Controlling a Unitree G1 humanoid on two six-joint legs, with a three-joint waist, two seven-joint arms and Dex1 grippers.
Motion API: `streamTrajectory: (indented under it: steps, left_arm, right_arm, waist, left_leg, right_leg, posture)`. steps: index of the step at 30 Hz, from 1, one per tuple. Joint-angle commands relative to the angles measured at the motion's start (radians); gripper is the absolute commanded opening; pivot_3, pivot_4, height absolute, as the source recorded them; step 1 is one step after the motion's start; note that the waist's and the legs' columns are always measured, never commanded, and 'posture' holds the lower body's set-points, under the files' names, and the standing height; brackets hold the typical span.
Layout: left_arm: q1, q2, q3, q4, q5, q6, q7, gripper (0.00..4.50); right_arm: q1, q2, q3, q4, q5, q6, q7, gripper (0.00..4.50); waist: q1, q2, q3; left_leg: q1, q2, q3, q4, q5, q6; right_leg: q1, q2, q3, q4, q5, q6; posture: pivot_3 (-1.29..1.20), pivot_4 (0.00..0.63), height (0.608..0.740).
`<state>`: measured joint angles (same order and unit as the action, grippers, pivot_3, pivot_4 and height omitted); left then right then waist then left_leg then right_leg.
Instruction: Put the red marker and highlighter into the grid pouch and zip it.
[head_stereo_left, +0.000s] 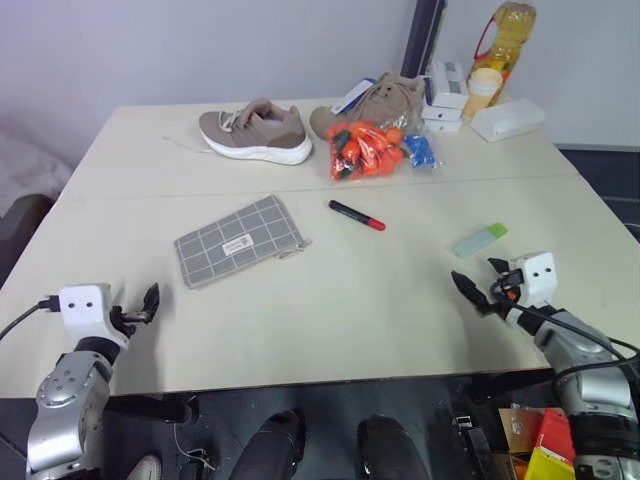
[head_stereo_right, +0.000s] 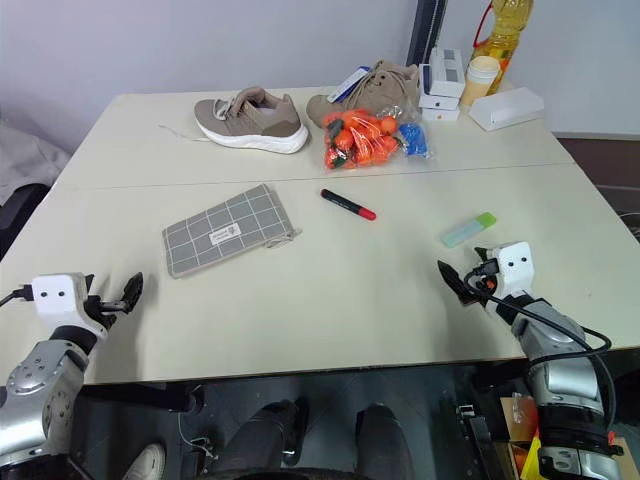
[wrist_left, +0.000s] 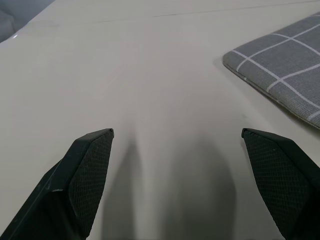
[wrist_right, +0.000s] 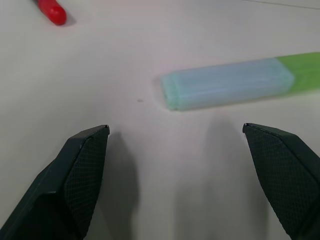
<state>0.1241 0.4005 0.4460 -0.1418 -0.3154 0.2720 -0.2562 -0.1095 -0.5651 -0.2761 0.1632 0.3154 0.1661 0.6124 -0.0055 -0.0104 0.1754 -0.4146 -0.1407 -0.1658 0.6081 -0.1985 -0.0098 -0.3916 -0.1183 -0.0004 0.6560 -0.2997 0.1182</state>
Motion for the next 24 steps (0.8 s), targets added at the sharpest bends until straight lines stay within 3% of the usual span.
streamTrajectory:
  steps: [1, 10, 18, 21, 24]
  left_arm:
    - [-0.006, 0.005, 0.023, -0.036, -0.003, -0.016, 0.008, 4.36]
    - [-0.040, -0.013, 0.014, -0.020, -0.015, -0.026, 0.011, 4.36]
    - [-0.041, -0.079, -0.002, -0.033, -0.007, -0.058, 0.033, 4.36]
    - [-0.043, -0.086, -0.012, -0.030, -0.001, -0.067, 0.023, 4.50]
    - [-0.056, -0.082, -0.019, -0.017, 0.001, -0.077, 0.020, 4.50]
  right_arm:
    - [-0.018, 0.003, -0.005, -0.025, -0.002, -0.013, -0.008, 4.44]
    - [0.009, 0.013, -0.010, -0.165, 0.092, 0.051, 0.036, 4.44]
    - [-0.067, 0.098, 0.166, -0.322, 0.102, 0.137, 0.050, 4.44]
    - [-0.136, 0.147, 0.228, -0.324, 0.082, 0.163, 0.020, 3.62]
    - [-0.223, 0.194, 0.320, -0.289, 0.000, 0.183, -0.033, 2.06]
  waist:
    - [0.000, 0.000, 0.000]
    - [0.005, 0.000, 0.000]
    - [0.010, 0.000, 0.000]
    - [0.017, 0.000, 0.000]
    - [0.018, 0.000, 0.000]
  left_leg:
    - [0.000, 0.000, 0.000, 0.000, 0.000, 0.000]
    - [0.000, 0.000, 0.000, 0.000, 0.000, 0.000]
    - [0.000, 0.001, 0.000, 0.000, 0.000, 0.000]
    - [-0.001, 0.001, 0.000, 0.000, 0.000, 0.000]
    - [-0.001, 0.000, 0.000, 0.001, 0.000, 0.000]
  right_leg:
    - [0.000, 0.000, 0.000, 0.000, 0.000, 0.000]
    - [0.000, 0.000, 0.000, 0.000, 0.000, 0.000]
    - [-0.001, 0.000, 0.000, 0.000, 0.000, 0.000]
    - [-0.002, 0.001, 0.000, 0.000, 0.000, 0.000]
    - [-0.004, 0.001, 0.000, -0.001, 0.000, 0.000]
  posture:
    - [0.00, 0.150, 0.740]
    - [0.00, 0.150, 0.740]
    - [0.00, 0.150, 0.740]
    - [0.00, 0.150, 0.740]
    - [0.00, 0.150, 0.740]
